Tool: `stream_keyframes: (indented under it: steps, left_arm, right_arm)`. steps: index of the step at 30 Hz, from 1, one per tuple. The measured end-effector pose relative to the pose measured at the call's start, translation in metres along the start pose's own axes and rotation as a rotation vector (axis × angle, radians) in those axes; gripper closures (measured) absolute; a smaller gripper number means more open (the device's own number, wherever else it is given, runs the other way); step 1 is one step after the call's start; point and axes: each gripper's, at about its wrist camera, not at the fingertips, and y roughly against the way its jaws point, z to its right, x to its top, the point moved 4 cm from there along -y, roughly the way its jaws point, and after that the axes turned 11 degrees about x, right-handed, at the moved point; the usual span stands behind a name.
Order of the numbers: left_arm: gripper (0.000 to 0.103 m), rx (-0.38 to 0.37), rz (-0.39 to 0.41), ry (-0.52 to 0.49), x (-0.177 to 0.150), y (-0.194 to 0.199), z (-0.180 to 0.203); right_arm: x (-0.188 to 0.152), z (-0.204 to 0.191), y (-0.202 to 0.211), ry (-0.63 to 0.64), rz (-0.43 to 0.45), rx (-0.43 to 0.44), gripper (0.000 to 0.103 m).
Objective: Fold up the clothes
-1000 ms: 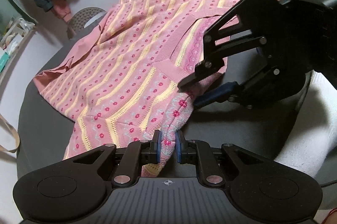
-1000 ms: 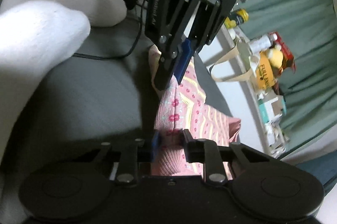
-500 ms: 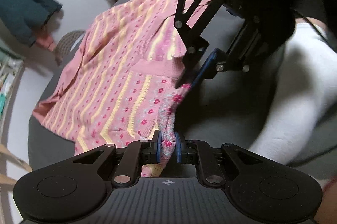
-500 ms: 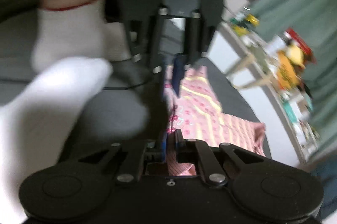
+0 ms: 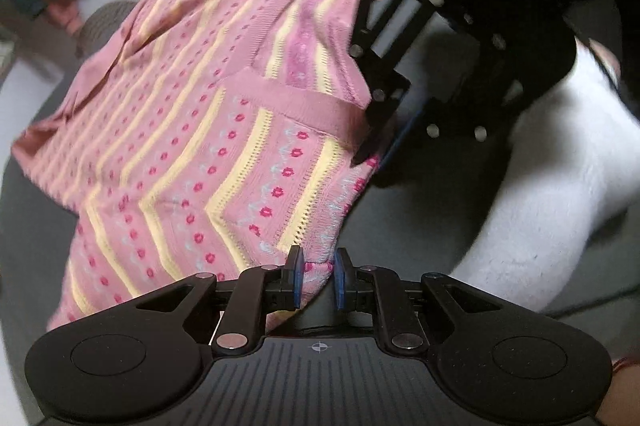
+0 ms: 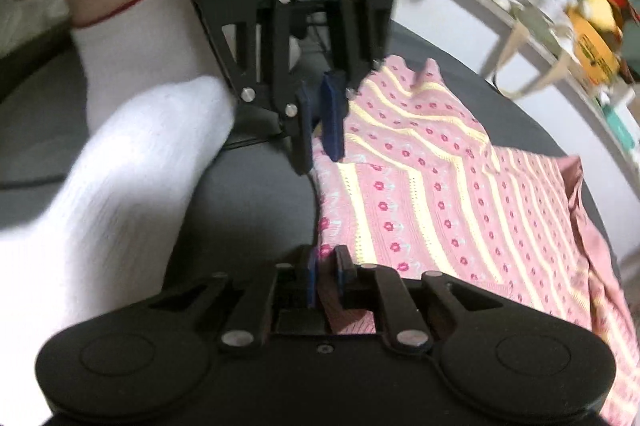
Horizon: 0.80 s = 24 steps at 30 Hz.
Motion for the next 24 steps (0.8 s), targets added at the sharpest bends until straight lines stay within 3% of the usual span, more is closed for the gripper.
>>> stream_keyframes:
  steps: [1,3,4,6,7,11,13,16,18,19,20,24]
  left_arm:
    - [0.084,-0.011,0.010,0.054,-0.002,0.004,-0.007]
    - [0.058,-0.028,0.037,0.180,-0.008,0.012,-0.021]
    - [0.029,-0.015,0.057,0.262,-0.012,0.016,-0.034]
    - [0.003,0.073,0.104,0.447,-0.025,0.025,-0.062]
    - [0.003,0.140,0.116,0.554,-0.035,0.029,-0.079]
    - [0.003,0.323,-0.026,0.974,-0.088,0.021,-0.136]
    - [0.003,0.313,-0.070,1.214,-0.122,0.015,-0.152]
    - [0.004,0.252,-0.005,1.480,-0.152,0.011,-0.160]
    - [0.017,0.233,0.020,1.545,-0.158,0.008,-0.161]
    - [0.033,0.239,0.004,1.546,-0.157,0.005,-0.159]
    - [0.044,0.244,-0.021,1.534,-0.155,0.000,-0.158]
    - [0.049,0.257,-0.104,1.471,-0.149,-0.014,-0.150]
  right_arm:
    - [0.000,0.002,0.002,-0.024,0.010,0.007,0.089]
    - [-0.001,0.007,0.007,-0.072,0.031,0.020,0.076]
    - [-0.001,0.009,0.009,-0.096,0.041,0.026,0.066]
    - [-0.001,0.013,0.014,-0.146,0.063,0.039,0.058]
    - [0.000,0.018,0.020,-0.182,0.093,0.039,0.057]
    - [0.003,0.040,0.040,-0.337,0.206,0.042,0.051]
    - [0.001,0.053,0.047,-0.415,0.252,0.052,0.050]
    - [-0.003,0.066,0.052,-0.503,0.301,0.064,0.049]
    - [-0.008,0.072,0.052,-0.550,0.312,0.076,0.047]
    - [-0.010,0.074,0.051,-0.567,0.312,0.077,0.047]
    - [-0.012,0.075,0.051,-0.581,0.311,0.076,0.047]
    - [-0.015,0.078,0.047,-0.607,0.305,0.088,0.046]
